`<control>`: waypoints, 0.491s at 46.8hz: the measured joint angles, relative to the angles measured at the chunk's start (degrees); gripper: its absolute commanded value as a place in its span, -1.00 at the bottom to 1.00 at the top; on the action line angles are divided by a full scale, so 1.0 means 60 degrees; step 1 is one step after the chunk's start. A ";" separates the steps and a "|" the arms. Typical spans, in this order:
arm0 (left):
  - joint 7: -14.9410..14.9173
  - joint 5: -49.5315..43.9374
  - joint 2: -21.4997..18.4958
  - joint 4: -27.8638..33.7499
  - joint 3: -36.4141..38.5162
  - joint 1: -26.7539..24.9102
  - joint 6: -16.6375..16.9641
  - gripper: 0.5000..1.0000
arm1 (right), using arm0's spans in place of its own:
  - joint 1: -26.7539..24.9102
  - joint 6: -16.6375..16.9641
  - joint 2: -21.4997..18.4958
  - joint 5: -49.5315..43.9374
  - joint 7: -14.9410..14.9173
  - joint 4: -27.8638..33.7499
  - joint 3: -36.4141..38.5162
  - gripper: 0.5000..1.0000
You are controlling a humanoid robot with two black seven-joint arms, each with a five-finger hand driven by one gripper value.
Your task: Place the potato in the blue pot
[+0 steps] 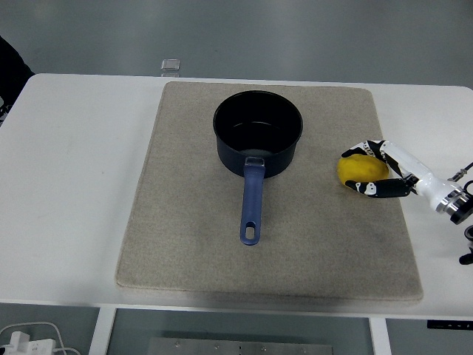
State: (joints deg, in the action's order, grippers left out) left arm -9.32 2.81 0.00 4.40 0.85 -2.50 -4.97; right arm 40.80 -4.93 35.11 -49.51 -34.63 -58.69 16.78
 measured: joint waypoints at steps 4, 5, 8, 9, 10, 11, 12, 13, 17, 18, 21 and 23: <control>0.0000 0.0001 0.0000 0.0013 0.0005 -0.0001 -0.0006 0.99 | 0.0479 0.0064 0.0021 0.0167 0.0013 -0.0029 0.0016 -1.00; 0.0001 0.0003 0.0000 0.0014 0.0005 -0.0001 -0.0007 0.99 | 0.0574 0.0069 0.0022 0.0235 0.0018 -0.0033 0.0022 -1.00; 0.0000 0.0005 0.0000 0.0014 0.0005 0.0005 -0.0007 0.99 | 0.0928 0.0134 0.0022 0.0461 0.0049 -0.0036 -0.0001 -1.00; 0.0001 0.0004 0.0000 0.0012 0.0005 0.0005 -0.0008 0.99 | 0.1055 0.0186 0.0020 0.0535 0.0072 -0.0037 -0.0022 -1.00; 0.0001 0.0004 0.0000 0.0011 0.0005 0.0006 -0.0008 0.99 | 0.1210 0.0255 0.0017 0.0616 0.0122 -0.0037 -0.0036 -1.00; 0.0000 0.0005 0.0000 0.0003 0.0005 0.0007 -0.0009 0.99 | 0.1322 0.0322 0.0015 0.0686 0.0175 -0.0037 -0.0045 -1.00; 0.0001 0.0004 0.0000 -0.0005 0.0005 0.0006 -0.0007 0.99 | 0.1425 0.0383 0.0014 0.0737 0.0229 -0.0036 -0.0050 -1.00; 0.0001 0.0004 0.0000 -0.0015 0.0005 0.0005 -0.0007 0.99 | 0.1510 0.0433 0.0007 0.0779 0.0271 -0.0036 -0.0051 -1.00; 0.0000 0.0004 0.0000 -0.0029 0.0006 0.0008 -0.0007 0.99 | 0.1697 0.0573 -0.0012 0.0878 0.0319 -0.0035 -0.0062 -1.00; 0.0001 0.0004 0.0000 -0.0028 0.0005 0.0008 -0.0008 0.99 | 0.1705 0.0582 -0.0017 0.0888 0.0320 -0.0030 -0.0082 -1.00; 0.0001 0.0004 0.0000 -0.0012 0.0005 0.0007 -0.0007 0.99 | 0.1705 0.0612 -0.0035 0.0893 0.0322 -0.0020 -0.0134 -1.00; 0.0001 0.0004 0.0000 0.0001 0.0004 0.0007 -0.0008 0.99 | 0.1705 0.0615 -0.0043 0.0893 0.0322 -0.0019 -0.0142 -1.00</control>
State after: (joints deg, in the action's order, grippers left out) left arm -9.32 2.83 0.00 4.41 0.87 -2.46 -5.02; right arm 51.03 -1.24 34.85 -44.15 -32.69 -58.80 15.93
